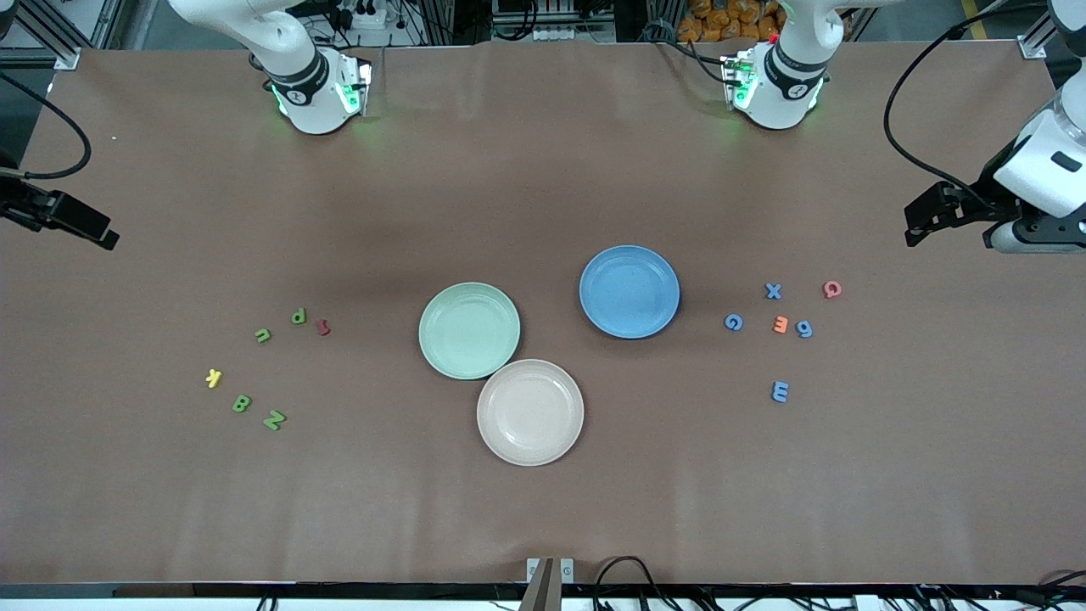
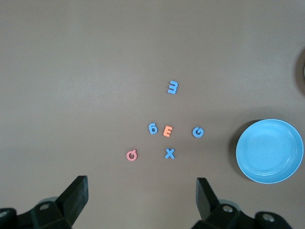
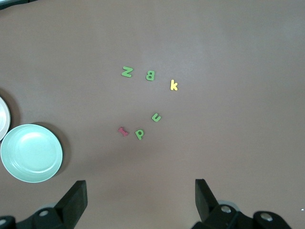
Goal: Sort letters by color into matching plates
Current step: 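Move the left gripper to the blue letters while the right gripper reaches green letters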
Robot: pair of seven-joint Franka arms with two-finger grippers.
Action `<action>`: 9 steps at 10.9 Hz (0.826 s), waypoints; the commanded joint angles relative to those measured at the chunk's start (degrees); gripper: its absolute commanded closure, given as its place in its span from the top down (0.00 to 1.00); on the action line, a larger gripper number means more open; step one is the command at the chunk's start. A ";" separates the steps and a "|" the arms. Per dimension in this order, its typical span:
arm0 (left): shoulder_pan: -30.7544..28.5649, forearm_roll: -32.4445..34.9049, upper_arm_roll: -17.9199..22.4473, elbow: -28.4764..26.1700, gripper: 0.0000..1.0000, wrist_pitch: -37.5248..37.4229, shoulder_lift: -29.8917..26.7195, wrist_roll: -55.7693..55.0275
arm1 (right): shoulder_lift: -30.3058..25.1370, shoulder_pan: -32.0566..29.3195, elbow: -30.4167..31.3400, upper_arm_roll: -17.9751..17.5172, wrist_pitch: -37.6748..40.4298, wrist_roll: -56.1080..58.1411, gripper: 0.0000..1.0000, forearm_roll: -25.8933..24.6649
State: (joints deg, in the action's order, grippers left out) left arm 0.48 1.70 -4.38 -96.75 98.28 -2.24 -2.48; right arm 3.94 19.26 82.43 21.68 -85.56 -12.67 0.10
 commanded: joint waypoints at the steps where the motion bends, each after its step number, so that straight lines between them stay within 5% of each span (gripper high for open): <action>1: -0.30 1.21 -0.19 1.56 1.00 -1.42 0.57 0.71 | 0.36 0.34 0.19 0.20 -1.18 -0.34 1.00 -0.45; 5: 0.05 0.77 -0.54 0.43 1.00 -1.42 1.44 -2.35 | 0.45 0.60 0.28 0.11 -1.45 -0.34 1.00 -0.36; 9: 0.40 0.41 -1.33 -8.79 1.00 2.16 3.20 -1.39 | 0.89 0.60 0.45 0.03 -1.71 -0.34 1.00 -0.28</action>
State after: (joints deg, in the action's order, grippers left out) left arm 0.57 1.70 -4.73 -101.02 97.35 -0.07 -3.76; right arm 4.91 19.47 82.43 21.63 -86.75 -12.67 0.10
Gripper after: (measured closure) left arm 0.000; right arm 0.000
